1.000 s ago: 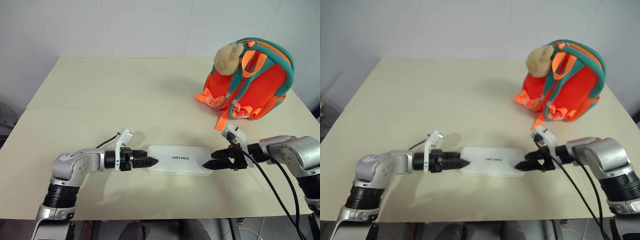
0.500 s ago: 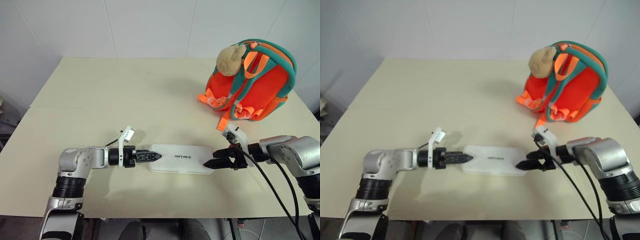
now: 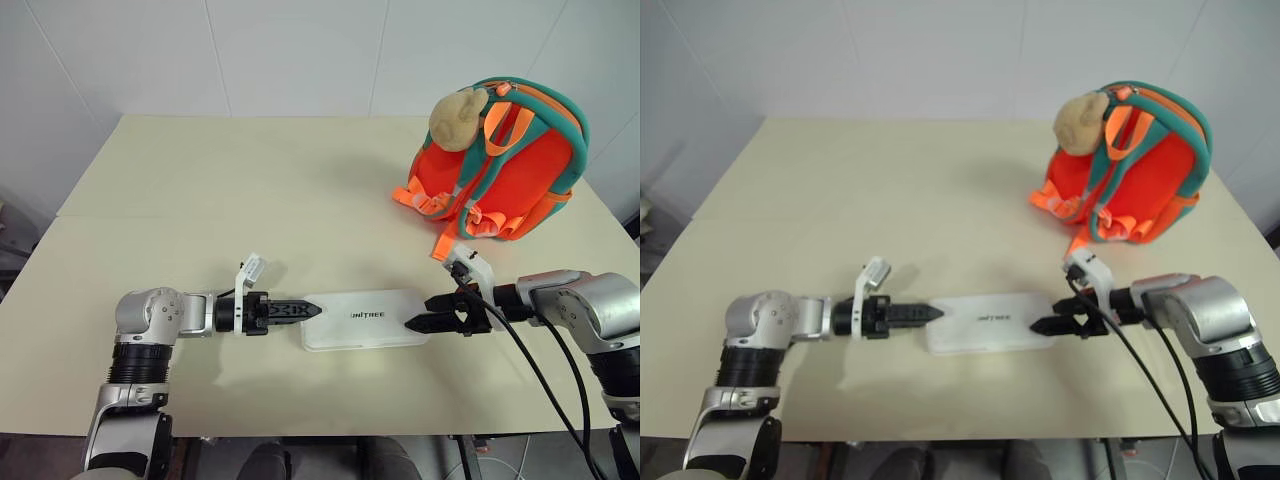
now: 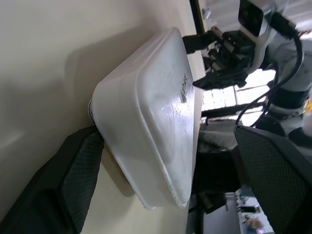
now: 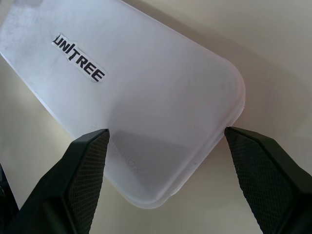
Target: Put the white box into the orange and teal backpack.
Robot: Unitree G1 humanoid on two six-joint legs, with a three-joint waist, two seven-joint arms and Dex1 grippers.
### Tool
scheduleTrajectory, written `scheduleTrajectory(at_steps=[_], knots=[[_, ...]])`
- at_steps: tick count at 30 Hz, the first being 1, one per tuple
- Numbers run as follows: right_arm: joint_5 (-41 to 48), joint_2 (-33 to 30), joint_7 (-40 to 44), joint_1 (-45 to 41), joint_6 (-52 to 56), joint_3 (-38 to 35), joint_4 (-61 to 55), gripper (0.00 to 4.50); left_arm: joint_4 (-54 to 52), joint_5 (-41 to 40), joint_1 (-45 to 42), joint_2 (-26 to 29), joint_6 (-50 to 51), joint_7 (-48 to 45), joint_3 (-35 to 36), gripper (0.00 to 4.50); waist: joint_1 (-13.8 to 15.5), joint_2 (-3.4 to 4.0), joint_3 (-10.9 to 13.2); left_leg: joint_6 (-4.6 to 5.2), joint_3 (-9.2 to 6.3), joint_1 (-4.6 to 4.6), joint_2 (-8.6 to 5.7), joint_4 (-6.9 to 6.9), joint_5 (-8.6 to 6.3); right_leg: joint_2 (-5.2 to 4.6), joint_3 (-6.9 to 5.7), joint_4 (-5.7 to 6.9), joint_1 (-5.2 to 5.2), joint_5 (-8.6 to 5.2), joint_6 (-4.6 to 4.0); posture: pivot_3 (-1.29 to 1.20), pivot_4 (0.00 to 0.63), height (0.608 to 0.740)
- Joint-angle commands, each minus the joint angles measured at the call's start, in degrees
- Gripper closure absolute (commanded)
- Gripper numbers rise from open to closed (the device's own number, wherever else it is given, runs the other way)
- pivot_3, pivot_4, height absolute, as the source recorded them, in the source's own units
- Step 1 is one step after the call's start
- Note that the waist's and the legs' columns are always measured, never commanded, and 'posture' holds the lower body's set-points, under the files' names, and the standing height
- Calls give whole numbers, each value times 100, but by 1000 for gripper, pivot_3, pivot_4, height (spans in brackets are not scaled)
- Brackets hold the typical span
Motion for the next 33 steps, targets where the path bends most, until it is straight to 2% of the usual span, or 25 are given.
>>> scheduleTrajectory(at_steps=[1,9,18,25,29,33], knots=[[209,163,78,-13,-68,-17,-278,0,4,-147,-1,-224,123,6,-249,22,1,0,0,-1,0,0,0,0,1,0,0,0,0,0,0,0,150,740],[219,174,39,-7,-60,-33,-300,0,-33,-74,37,24,-1,-111,-347,22,-21,0,0,-2,0,0,0,0,1,0,0,-2,0,0,0,0,150,740],[249,236,-18,28,-19,-71,-355,0,-4,1248,83,1393,-2228,-222,-1256,22,-104,-1,0,-7,1,14,6,-10,4,5,2,2,1,10,-15,0,150,740],[282,310,-71,35,-35,-59,-345,0,-465,1394,57,2230,-2623,-489,-1443,22,-224,-2,0,8,-1,26,8,-44,50,13,4,-9,3,51,-39,0,150,740],[286,345,-86,42,-60,-44,-335,0,-504,1207,33,2421,-2380,-562,-1197,22,-231,-3,1,9,0,21,7,-52,50,13,9,-13,-4,57,-29,0,150,740],[283,344,-74,57,-75,-41,-335,0,-684,264,-56,2356,-998,-796,-668,22,-225,-3,1,16,-6,-18,8,-54,46,14,3,-1,-34,57,-23,0,150,740]])
